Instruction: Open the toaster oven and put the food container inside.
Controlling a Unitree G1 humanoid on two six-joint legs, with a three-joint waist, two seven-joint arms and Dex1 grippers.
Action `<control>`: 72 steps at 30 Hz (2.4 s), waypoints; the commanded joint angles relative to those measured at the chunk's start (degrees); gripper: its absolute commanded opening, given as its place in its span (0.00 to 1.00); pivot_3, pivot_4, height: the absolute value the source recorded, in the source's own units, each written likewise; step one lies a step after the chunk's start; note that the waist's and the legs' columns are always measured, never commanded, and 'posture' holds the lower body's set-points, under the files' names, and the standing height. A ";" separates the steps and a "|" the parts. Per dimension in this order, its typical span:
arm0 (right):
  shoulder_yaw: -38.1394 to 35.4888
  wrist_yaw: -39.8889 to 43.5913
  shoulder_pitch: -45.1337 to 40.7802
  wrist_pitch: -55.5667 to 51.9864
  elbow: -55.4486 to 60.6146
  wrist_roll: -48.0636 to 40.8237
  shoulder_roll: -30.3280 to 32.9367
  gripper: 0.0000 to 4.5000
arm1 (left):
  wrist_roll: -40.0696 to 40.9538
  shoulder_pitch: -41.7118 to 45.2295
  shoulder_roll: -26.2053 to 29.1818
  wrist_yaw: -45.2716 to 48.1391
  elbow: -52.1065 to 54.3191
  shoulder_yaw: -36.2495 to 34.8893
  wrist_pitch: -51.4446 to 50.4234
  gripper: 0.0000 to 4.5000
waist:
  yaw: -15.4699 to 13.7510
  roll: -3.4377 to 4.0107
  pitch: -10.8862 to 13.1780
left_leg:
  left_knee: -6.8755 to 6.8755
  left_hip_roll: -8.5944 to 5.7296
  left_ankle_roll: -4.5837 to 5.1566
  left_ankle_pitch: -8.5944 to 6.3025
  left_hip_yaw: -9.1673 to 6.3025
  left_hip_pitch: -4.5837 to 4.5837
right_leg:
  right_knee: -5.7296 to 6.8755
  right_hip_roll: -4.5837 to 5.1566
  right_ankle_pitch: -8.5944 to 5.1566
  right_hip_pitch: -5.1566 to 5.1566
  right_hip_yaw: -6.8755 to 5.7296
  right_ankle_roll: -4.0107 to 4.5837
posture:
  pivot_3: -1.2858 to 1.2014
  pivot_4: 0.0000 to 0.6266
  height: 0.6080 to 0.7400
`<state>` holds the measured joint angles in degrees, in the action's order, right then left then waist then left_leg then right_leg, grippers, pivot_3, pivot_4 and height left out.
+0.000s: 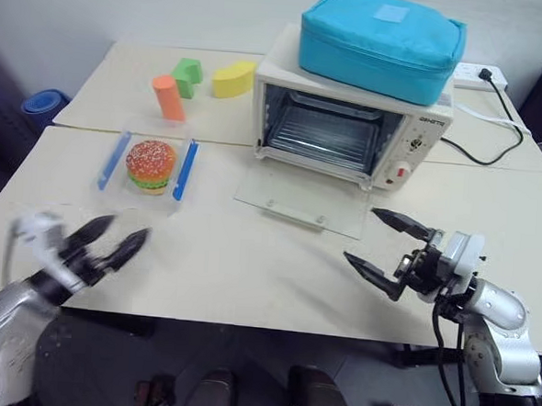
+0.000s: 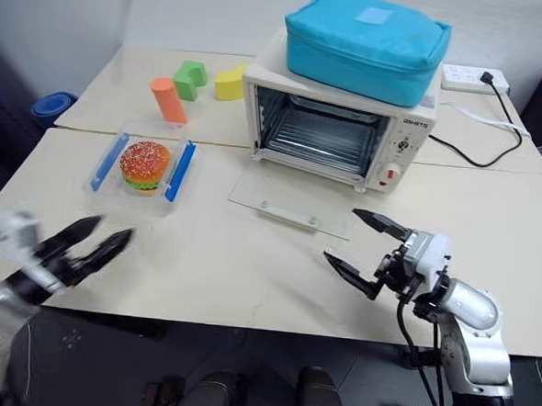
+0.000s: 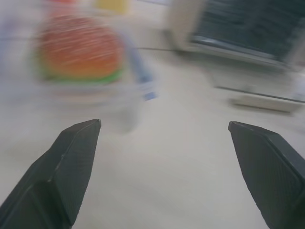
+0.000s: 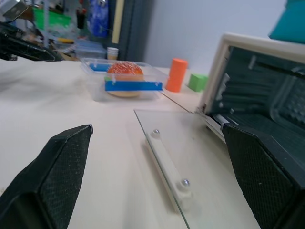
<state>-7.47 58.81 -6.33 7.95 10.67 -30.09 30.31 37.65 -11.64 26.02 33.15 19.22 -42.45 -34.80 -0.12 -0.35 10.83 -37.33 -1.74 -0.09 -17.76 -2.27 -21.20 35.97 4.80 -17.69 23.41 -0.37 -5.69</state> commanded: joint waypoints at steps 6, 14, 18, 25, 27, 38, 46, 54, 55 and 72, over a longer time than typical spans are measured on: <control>0.86 1.44 -3.20 1.95 0.06 0.25 -0.30 1.00 | 9.34 -0.62 -0.31 -16.01 7.56 -5.07 -10.78 0.99 | -1.43 -0.21 -0.12 | -0.06 -0.03 0.00 -0.07 -0.19 0.00 | -0.08 0.09 0.02 -0.14 -0.10 0.04 | 0.52 0.24 1.00; 1.17 1.13 -3.45 1.01 0.57 1.24 0.51 1.00 | 29.89 23.87 0.21 -53.76 3.27 -4.08 -32.19 0.99 | -1.05 -0.36 -0.22 | -0.14 -0.02 -0.25 -0.02 -0.22 -0.02 | 0.12 -0.03 0.03 -0.05 -0.14 0.04 | 0.52 0.24 1.00; 1.08 0.50 -2.60 0.64 1.28 1.57 0.60 1.00 | 35.76 32.13 -1.06 -69.65 -2.71 -3.80 -34.23 0.99 | -0.12 -0.40 -0.23 | -0.10 0.02 -0.33 -0.04 -0.05 -0.01 | 0.45 -0.17 0.03 0.09 -0.04 0.04 | 0.52 0.24 1.00; 1.20 -1.10 -0.43 1.07 2.86 1.86 0.35 1.00 | 39.22 40.65 0.14 -78.50 -16.36 0.38 -35.43 0.99 | -0.15 -0.46 -0.27 | -0.37 -0.01 -0.37 -0.04 -0.04 -0.04 | 0.50 -0.18 0.02 0.11 -0.02 0.04 | 0.52 0.24 1.00; 1.26 -1.42 0.16 1.34 3.15 2.04 0.28 1.00 | 37.72 41.88 1.38 -78.11 -19.09 1.68 -35.61 0.99 | -0.22 -0.46 -0.27 | -0.41 -0.01 -0.39 -0.04 -0.05 -0.02 | 0.51 -0.19 0.02 0.11 -0.04 0.05 | 0.52 0.24 1.00; 1.48 -1.85 1.60 3.78 1.91 3.07 -0.35 1.00 | 33.80 43.52 9.55 -74.51 -22.29 3.69 -36.73 0.39 | 0.19 -0.46 -0.27 | -0.40 0.02 -0.46 -0.05 -0.02 -0.02 | 0.52 -0.22 0.01 0.15 0.01 0.06 | 0.52 0.24 1.00; 1.46 -1.36 -0.07 4.82 -0.55 3.28 -0.63 1.00 | 28.88 48.21 18.67 -61.52 -26.11 9.25 -39.72 0.04 | 0.11 -0.52 -0.25 | -0.41 0.02 -0.46 -0.05 -0.05 -0.06 | 0.52 -0.21 0.01 0.17 -0.02 0.06 | 0.52 0.24 1.00; -2.07 -2.27 2.11 4.66 -0.49 3.23 1.59 1.00 | 22.01 61.02 24.14 -41.64 -29.73 24.10 -44.95 0.04 | -0.34 -0.54 -0.23 | -0.40 -0.07 -0.44 -0.04 -0.10 -0.11 | 0.50 -0.15 0.01 0.16 -0.04 0.08 | 0.52 0.24 1.00; -2.58 -2.49 2.65 4.66 -0.36 3.31 1.79 1.00 | 20.50 63.12 23.45 -39.45 -30.32 26.64 -44.83 0.04 | -0.37 -0.54 -0.23 | -0.40 -0.09 -0.43 -0.05 -0.08 -0.10 | 0.50 -0.15 0.01 0.16 -0.02 0.07 | 0.52 0.24 1.00; -5.86 -12.23 19.83 6.03 10.95 7.12 -2.04 1.00 | -8.22 85.80 -1.42 -19.14 -55.55 47.03 -24.77 0.04 | -0.86 -0.58 -0.21 | -0.39 -0.01 -0.42 -0.04 0.34 -0.11 | 0.52 -0.32 -0.01 0.28 0.14 0.04 | 0.52 0.24 1.00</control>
<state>-12.03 47.86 13.09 12.60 18.71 -23.04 28.55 31.87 71.73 24.50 12.52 -35.20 5.01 -62.71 -0.98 -0.94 10.62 -37.72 -1.75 -0.49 -17.80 -1.88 -21.29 36.49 4.48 -17.70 23.69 -0.23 -5.67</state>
